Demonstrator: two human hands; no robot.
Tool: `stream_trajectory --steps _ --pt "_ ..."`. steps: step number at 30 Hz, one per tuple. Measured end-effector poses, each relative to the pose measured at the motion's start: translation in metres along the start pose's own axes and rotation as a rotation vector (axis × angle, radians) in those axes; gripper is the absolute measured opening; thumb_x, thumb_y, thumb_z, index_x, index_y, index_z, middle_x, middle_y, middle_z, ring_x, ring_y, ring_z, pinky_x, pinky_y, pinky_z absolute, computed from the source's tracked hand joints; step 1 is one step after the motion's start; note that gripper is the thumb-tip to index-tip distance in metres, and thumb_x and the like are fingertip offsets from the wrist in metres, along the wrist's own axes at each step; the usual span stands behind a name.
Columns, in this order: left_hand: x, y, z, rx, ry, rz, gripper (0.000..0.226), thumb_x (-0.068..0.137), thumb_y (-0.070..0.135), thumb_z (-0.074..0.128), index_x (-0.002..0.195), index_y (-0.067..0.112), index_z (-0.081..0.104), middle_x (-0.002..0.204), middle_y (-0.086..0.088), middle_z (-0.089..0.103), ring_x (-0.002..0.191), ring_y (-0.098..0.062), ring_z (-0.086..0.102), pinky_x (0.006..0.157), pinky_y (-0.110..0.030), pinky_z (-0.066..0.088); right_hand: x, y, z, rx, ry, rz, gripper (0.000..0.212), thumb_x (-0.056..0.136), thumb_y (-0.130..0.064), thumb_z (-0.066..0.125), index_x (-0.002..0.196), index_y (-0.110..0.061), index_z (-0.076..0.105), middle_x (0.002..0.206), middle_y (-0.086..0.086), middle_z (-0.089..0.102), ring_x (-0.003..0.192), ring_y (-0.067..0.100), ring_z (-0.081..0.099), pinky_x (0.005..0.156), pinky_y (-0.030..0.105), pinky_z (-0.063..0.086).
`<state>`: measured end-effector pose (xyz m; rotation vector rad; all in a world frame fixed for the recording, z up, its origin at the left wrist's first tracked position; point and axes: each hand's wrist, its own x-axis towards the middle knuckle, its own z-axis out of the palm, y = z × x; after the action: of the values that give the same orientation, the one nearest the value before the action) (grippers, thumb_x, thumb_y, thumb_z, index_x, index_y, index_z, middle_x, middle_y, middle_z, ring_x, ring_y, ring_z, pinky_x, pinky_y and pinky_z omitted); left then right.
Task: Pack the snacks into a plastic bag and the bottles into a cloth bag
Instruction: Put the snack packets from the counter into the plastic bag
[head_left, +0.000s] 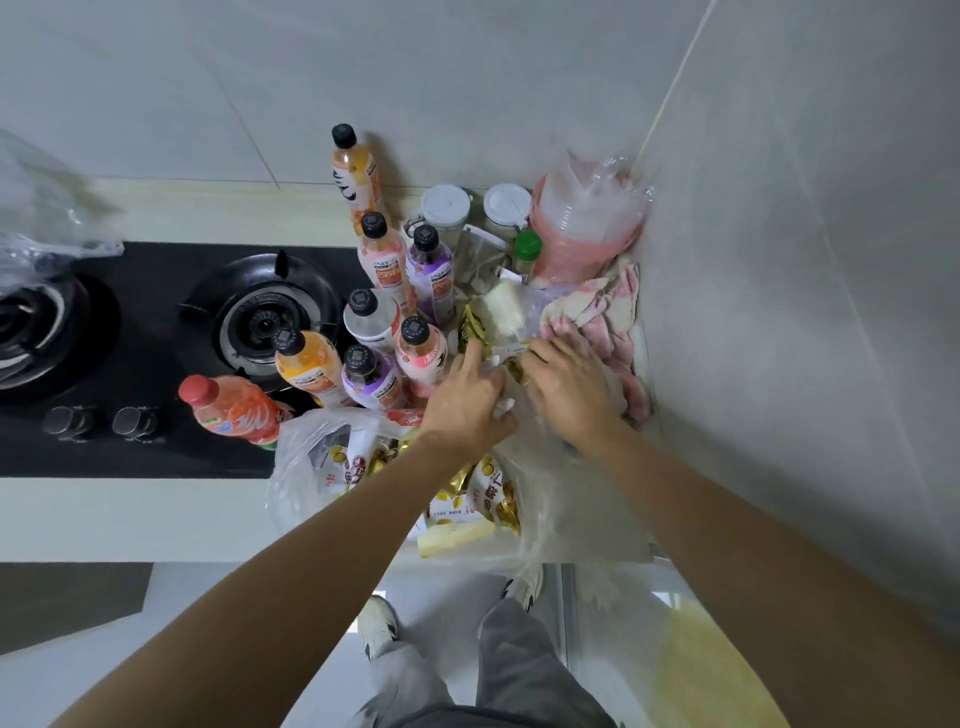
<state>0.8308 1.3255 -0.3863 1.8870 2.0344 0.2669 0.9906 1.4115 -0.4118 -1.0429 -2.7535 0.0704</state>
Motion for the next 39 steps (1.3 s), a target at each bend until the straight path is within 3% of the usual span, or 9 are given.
stream_trajectory --steps 4,10,16,19,22,26,30,35,39 --pt "-0.017 -0.002 -0.025 -0.036 0.052 0.031 0.025 0.078 0.029 0.066 0.096 0.013 0.063 0.115 -0.003 0.031 0.099 -0.025 0.052 0.071 -0.040 0.056 -0.012 -0.015 -0.025 0.031 0.057 0.041 0.009 0.084 -0.007 0.065 0.093 -0.009 0.063 0.105 0.009 0.064 0.115 0.039 0.061 0.110 0.057 0.042" --pt "-0.067 -0.021 -0.047 -0.086 0.111 0.099 0.027 0.075 0.038 0.068 0.089 0.016 0.062 0.117 -0.007 0.037 0.108 -0.028 0.051 0.068 -0.037 0.055 -0.035 -0.066 -0.061 0.105 0.202 0.106 0.014 0.078 -0.001 0.068 0.086 -0.008 0.059 0.097 0.007 0.062 0.096 0.029 0.060 0.080 0.043 0.051" --pt "-0.140 -0.055 -0.037 -0.119 0.046 0.088 0.023 0.073 0.032 0.072 0.086 0.015 0.062 0.103 -0.002 0.034 0.089 -0.027 0.051 0.060 -0.030 0.043 -0.081 -0.144 -0.049 0.203 0.147 0.071 0.008 0.084 -0.002 0.059 0.087 -0.007 0.053 0.098 0.007 0.055 0.094 0.026 0.056 0.066 0.038 0.050" --pt "-0.164 -0.071 -0.023 -0.108 -0.054 0.026 0.022 0.074 0.036 0.073 0.080 0.022 0.057 0.111 -0.004 0.038 0.098 -0.030 0.053 0.067 -0.031 0.044 -0.102 -0.173 -0.029 0.199 0.057 0.087 0.007 0.084 -0.005 0.057 0.088 -0.009 0.052 0.101 0.005 0.054 0.095 0.026 0.056 0.056 0.041 0.053" --pt "-0.172 -0.081 -0.018 -0.124 -0.108 -0.016 0.019 0.075 0.035 0.077 0.086 0.029 0.062 0.125 -0.008 0.042 0.120 -0.031 0.050 0.077 -0.032 0.048 -0.111 -0.188 -0.014 0.178 -0.029 0.073 0.011 0.085 -0.005 0.059 0.089 -0.011 0.051 0.101 0.004 0.052 0.096 0.027 0.055 0.060 0.044 0.054" --pt "-0.161 -0.090 -0.016 -0.038 -0.053 -0.004 0.024 0.081 0.033 0.072 0.098 0.020 0.064 0.119 -0.008 0.044 0.112 -0.032 0.046 0.081 -0.039 0.047 -0.098 -0.192 -0.004 0.137 -0.074 0.189 0.018 0.079 0.002 0.064 0.093 -0.008 0.057 0.107 0.008 0.055 0.100 0.031 0.057 0.064 0.046 0.056" --pt "-0.145 -0.093 -0.015 0.101 -0.008 0.002 0.038 0.082 0.045 0.068 0.110 0.019 0.069 0.135 -0.009 0.045 0.126 -0.033 0.041 0.091 -0.045 0.047 -0.086 -0.189 0.002 0.147 -0.160 0.256 0.034 0.071 0.006 0.070 0.101 -0.006 0.060 0.114 0.010 0.056 0.107 0.031 0.055 0.068 0.045 0.057" --pt "-0.145 -0.095 -0.013 0.148 -0.087 -0.011 0.078 0.066 0.064 0.073 0.131 0.024 0.061 0.140 -0.010 0.045 0.127 -0.035 0.043 0.093 -0.050 0.046 -0.090 -0.185 0.004 0.182 -0.202 0.195 0.037 0.079 -0.036 0.062 0.107 -0.013 0.055 0.117 0.007 0.050 0.108 0.030 0.050 0.083 0.044 0.052" --pt "-0.151 -0.093 -0.012 0.161 -0.126 0.008 0.080 0.059 0.060 0.084 0.129 0.027 0.063 0.142 -0.009 0.046 0.128 -0.035 0.046 0.093 -0.050 0.045 -0.089 -0.178 -0.003 0.204 -0.148 0.165 0.040 0.077 -0.040 0.059 0.108 -0.015 0.057 0.118 0.004 0.051 0.110 0.025 0.049 0.084 0.037 0.050"
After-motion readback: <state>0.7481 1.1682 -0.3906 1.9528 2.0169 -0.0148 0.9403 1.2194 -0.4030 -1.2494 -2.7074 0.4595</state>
